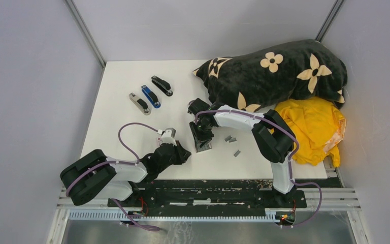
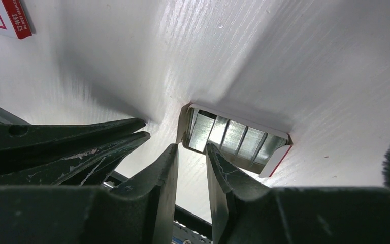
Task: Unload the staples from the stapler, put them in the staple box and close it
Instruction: Place the staple in the staple box.
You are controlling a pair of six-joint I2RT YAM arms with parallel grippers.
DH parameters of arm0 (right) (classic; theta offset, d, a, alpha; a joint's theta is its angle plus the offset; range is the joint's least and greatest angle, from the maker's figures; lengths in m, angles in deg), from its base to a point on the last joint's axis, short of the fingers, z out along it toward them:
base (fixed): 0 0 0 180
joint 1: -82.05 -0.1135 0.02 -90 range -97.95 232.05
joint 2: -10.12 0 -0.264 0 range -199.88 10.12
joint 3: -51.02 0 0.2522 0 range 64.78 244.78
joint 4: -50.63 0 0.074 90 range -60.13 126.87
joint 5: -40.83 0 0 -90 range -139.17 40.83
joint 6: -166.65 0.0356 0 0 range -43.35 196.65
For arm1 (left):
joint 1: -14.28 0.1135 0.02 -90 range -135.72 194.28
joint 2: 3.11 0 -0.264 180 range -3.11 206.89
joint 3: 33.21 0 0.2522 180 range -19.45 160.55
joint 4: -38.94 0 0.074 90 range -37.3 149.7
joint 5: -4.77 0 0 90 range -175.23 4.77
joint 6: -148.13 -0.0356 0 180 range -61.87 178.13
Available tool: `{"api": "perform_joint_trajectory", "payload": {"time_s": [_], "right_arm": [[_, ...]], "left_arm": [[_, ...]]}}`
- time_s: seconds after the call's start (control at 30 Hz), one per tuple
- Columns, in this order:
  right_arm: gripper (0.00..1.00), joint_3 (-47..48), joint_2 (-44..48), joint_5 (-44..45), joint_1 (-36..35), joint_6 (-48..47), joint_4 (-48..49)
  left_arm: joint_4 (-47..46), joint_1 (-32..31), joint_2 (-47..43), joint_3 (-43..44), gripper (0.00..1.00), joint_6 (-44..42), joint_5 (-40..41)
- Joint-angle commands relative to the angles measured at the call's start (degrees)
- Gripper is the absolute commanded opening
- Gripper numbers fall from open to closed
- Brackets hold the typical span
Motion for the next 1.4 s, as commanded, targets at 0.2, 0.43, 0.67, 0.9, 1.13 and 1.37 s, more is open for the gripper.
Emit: {"api": "perform_joint_trajectory", "payload": {"time_s": [0.2,0.43,0.67,0.9,1.13,1.37], "right_arm": [[0.48,-1.1,2.9,-3.9,2.4,-1.0,3.2],[0.50,-3.6,5.1,-12.3,4.4,-0.6,7.6],[0.51,-5.9,5.7,-19.1,4.9,1.2,12.5],[0.57,-7.6,5.4,-16.9,5.6,1.9,13.2],[0.60,-8.3,4.6,-17.2,5.9,3.3,14.2],[0.65,-9.0,4.3,-17.3,6.3,4.3,15.0]], "left_arm": [[-1.3,0.3,1.6,2.3,0.20,0.9,0.8],[-2.4,0.7,3.9,3.4,0.19,0.6,0.2],[-3.5,0.9,5.5,3.7,0.18,0.8,0.6],[-5.6,1.2,8.2,4.3,0.18,1.1,0.2],[-8.1,1.7,10.2,3.8,0.17,2.0,-0.7],[-8.7,1.7,9.7,2.9,0.17,2.4,-1.0]]}}
